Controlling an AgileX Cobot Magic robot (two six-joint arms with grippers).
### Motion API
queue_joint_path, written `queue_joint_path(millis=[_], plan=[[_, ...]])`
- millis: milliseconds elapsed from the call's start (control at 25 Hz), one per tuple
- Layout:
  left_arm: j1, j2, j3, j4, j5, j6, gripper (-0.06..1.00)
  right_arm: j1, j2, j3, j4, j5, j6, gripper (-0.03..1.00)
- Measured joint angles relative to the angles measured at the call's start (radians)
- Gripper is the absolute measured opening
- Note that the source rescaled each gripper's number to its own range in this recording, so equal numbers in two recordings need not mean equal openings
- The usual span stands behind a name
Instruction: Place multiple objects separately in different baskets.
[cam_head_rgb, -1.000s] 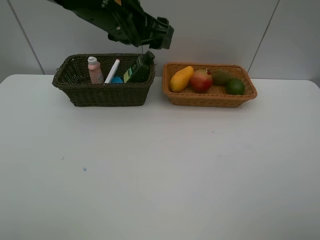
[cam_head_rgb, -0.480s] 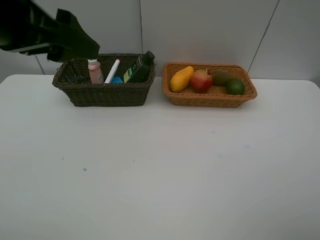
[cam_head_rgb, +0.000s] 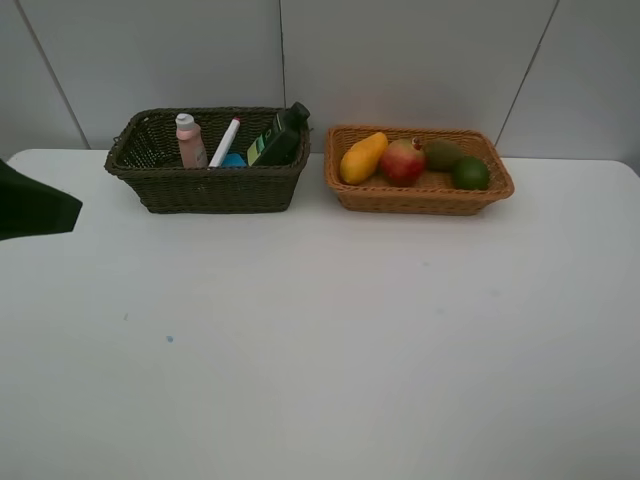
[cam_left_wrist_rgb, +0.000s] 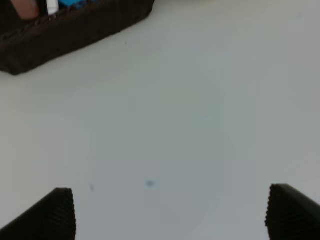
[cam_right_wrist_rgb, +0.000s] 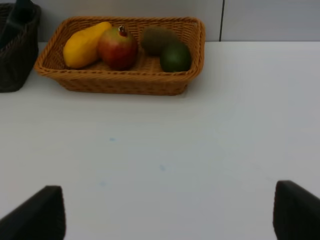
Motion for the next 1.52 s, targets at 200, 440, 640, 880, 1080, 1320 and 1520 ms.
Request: queue_joint_path(millis=[200, 440, 640, 880, 1080, 1320, 1520], plan=[[0.000, -0.011, 0.063, 0.000, 0.171, 0.000, 1.00, 0.000, 0.000, 0.000, 0.000, 0.000, 0.000, 1.00], [0.065, -0.139, 0.141, -0.010, 0.218, 0.014, 1.00, 0.000, 0.000, 0.000, 0.000, 0.000, 0.000, 1.00], [0.204, -0.300, 0.214, -0.048, 0.200, 0.131, 1.00, 0.000, 0.000, 0.000, 0.000, 0.000, 0.000, 1.00], [0.417, -0.483, 0.229, -0.138, 0.194, 0.268, 1.00, 0.000, 0.000, 0.000, 0.000, 0.000, 0.000, 1.00], [0.555, -0.615, 0.244, -0.204, 0.220, 0.334, 1.00, 0.000, 0.000, 0.000, 0.000, 0.000, 0.000, 1.00], [0.620, -0.749, 0.245, -0.212, 0.222, 0.346, 1.00, 0.000, 0.000, 0.000, 0.000, 0.000, 0.000, 1.00], [0.626, -0.793, 0.245, -0.220, 0.224, 0.354, 1.00, 0.000, 0.000, 0.000, 0.000, 0.000, 0.000, 1.00]])
